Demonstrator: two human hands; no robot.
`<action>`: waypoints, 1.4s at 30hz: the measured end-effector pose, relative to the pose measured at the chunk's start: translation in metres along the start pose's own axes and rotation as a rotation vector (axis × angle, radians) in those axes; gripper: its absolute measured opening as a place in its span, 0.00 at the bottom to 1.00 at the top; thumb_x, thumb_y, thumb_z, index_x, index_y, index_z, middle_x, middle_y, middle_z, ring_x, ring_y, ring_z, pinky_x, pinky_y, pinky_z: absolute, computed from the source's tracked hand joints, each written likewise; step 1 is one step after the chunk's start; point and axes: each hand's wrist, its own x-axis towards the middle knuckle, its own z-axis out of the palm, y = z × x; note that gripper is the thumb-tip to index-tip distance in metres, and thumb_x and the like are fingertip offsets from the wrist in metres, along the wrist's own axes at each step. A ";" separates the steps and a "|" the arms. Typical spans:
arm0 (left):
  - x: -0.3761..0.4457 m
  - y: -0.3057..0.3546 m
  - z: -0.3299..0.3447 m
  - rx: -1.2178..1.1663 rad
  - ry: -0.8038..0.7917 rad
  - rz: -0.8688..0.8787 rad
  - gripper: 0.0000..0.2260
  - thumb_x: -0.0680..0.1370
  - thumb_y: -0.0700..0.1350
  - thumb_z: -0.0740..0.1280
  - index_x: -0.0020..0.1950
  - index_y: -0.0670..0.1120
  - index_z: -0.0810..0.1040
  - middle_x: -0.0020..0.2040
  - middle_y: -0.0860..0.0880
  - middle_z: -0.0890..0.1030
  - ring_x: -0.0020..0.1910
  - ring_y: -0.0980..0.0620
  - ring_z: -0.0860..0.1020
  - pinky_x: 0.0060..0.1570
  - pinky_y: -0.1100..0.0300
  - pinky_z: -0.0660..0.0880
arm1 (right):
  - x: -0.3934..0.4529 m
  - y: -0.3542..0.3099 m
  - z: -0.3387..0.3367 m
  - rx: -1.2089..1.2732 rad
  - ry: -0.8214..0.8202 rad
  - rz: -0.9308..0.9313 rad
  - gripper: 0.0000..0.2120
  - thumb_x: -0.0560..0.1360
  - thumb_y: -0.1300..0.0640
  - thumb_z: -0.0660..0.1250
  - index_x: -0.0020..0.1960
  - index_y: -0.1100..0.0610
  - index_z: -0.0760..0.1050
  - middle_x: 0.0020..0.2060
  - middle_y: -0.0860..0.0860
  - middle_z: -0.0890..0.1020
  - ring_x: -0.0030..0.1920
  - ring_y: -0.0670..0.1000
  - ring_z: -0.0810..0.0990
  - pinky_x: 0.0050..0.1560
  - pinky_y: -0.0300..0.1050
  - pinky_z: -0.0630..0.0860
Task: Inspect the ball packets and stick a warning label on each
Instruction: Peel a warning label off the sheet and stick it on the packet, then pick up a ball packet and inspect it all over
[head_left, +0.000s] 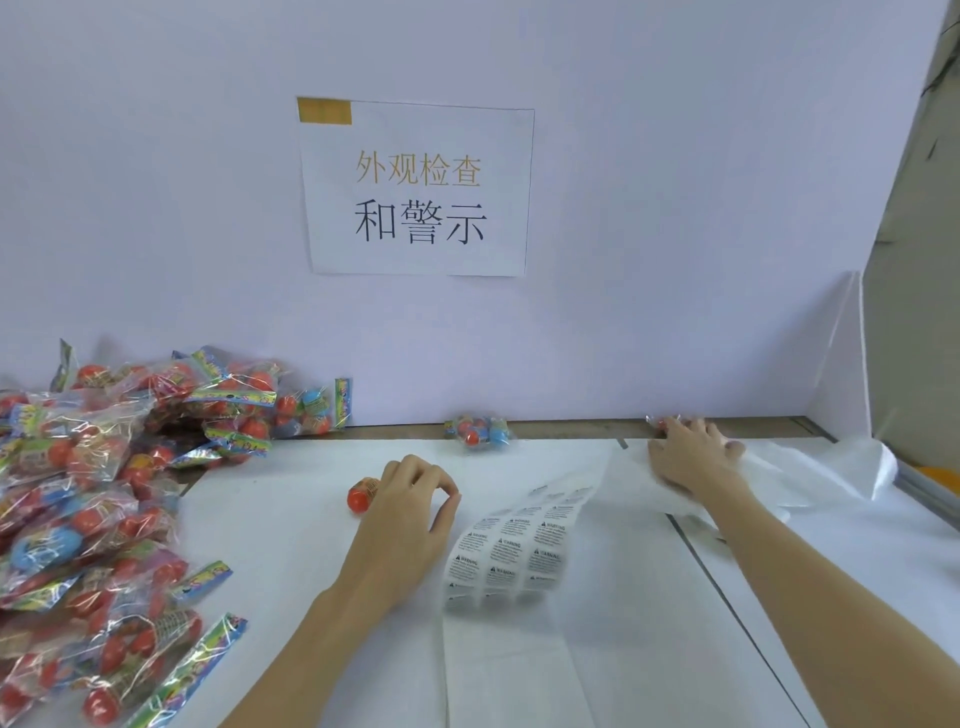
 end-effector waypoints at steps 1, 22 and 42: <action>0.000 0.000 0.000 0.003 -0.004 0.003 0.02 0.83 0.43 0.68 0.52 0.48 0.80 0.53 0.55 0.76 0.56 0.54 0.71 0.58 0.67 0.62 | 0.000 0.000 0.003 0.024 0.038 0.006 0.19 0.82 0.53 0.60 0.72 0.52 0.69 0.69 0.57 0.72 0.71 0.60 0.69 0.71 0.58 0.62; -0.003 0.071 -0.034 -0.485 0.054 0.013 0.19 0.81 0.62 0.67 0.70 0.58 0.73 0.65 0.61 0.76 0.69 0.58 0.72 0.68 0.62 0.66 | -0.162 -0.072 -0.051 1.640 0.042 -0.406 0.06 0.84 0.57 0.67 0.58 0.53 0.82 0.48 0.53 0.89 0.49 0.51 0.88 0.49 0.40 0.82; 0.007 0.067 -0.037 -0.937 -0.063 -0.374 0.08 0.80 0.47 0.71 0.56 0.47 0.86 0.52 0.44 0.86 0.51 0.43 0.83 0.56 0.50 0.81 | -0.162 -0.059 -0.051 1.255 -0.474 -0.533 0.19 0.69 0.42 0.79 0.55 0.50 0.82 0.44 0.52 0.89 0.46 0.52 0.88 0.44 0.38 0.80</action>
